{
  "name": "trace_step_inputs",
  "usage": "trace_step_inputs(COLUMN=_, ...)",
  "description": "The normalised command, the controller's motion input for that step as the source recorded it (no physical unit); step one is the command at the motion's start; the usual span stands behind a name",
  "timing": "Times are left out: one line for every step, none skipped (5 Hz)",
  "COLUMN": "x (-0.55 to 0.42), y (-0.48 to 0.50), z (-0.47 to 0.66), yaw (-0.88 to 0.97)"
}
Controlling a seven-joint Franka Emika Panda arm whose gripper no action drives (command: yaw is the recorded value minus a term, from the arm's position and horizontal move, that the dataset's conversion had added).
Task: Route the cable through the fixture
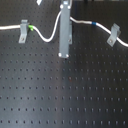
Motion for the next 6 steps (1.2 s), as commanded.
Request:
trace_step_inputs(x=-0.15, y=0.203, z=0.24, yaw=0.03)
trace_step_inputs(x=0.0, y=0.0, z=0.03, yaw=0.0)
trace_step_inputs(x=-0.013, y=0.276, z=0.13, yaw=0.0)
trace_step_inputs(x=0.0, y=0.097, z=0.04, yaw=0.0)
trace_step_inputs(x=-0.114, y=0.223, z=0.31, yaw=0.0)
trace_step_inputs(x=0.003, y=0.028, z=0.0, yaw=0.0)
